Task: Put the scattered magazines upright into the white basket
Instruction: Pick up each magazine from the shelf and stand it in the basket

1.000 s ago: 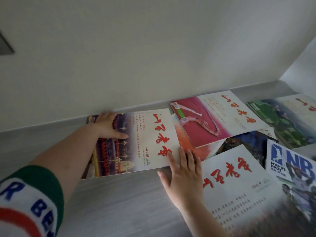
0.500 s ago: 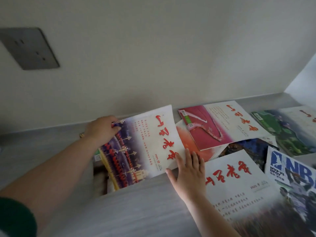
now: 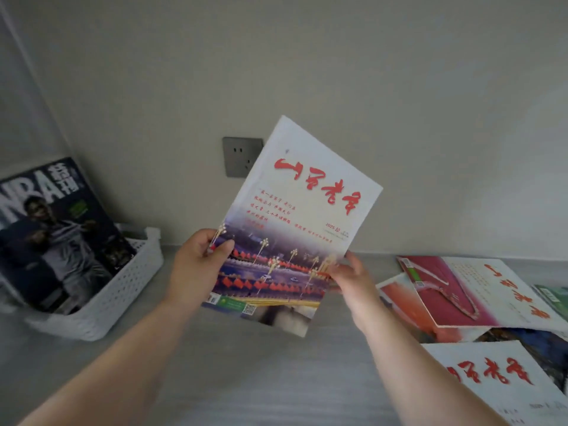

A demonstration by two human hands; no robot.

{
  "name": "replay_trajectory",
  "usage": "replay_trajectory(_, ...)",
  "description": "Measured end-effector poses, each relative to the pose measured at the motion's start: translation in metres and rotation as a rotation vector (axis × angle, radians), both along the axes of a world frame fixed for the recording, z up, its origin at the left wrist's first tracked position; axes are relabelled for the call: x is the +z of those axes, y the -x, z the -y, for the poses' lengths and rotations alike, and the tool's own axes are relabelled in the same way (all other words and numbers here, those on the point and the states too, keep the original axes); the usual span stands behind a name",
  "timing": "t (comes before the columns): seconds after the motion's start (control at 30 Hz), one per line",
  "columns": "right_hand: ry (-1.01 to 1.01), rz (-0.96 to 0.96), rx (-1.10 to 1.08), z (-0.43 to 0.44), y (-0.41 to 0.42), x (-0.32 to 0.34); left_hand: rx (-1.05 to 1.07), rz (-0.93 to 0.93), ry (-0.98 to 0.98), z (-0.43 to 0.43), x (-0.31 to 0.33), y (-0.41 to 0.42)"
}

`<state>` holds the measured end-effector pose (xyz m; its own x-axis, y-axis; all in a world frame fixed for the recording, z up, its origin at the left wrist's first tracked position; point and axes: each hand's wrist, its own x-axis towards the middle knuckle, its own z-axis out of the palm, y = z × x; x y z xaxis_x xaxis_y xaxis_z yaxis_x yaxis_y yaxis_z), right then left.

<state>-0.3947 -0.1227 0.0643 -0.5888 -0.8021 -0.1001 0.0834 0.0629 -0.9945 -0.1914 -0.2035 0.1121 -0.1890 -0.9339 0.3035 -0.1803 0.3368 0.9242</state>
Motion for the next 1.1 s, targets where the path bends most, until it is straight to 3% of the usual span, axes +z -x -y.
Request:
replay_trajectory(0.2, -0.033, -0.294, 0.042, 0.056, -0.084, 0.04, 0.009, 0.021, 0.141, 0.016, 0.008, -0.101)
replay_trajectory(0.4, 0.082, -0.501, 0.033, 0.123, -0.177, 0.067, 0.308, 0.228, 0.176, 0.059, 0.005, -0.195)
replay_trajectory(0.47, 0.104, -0.532, 0.034, 0.145, -0.202, 0.073, 0.33, 0.205, 0.189, 0.075, 0.006, -0.221)
replay_trajectory(0.7, 0.199, -0.496, -0.058, 0.201, -0.272, 0.074, 0.412, 0.095, 0.139, 0.12, -0.009, -0.267)
replay_trajectory(1.1, 0.057, -0.425, 0.066, 0.272, -0.301, 0.033, 0.453, 0.324, -0.001, 0.136, -0.054, -0.285)
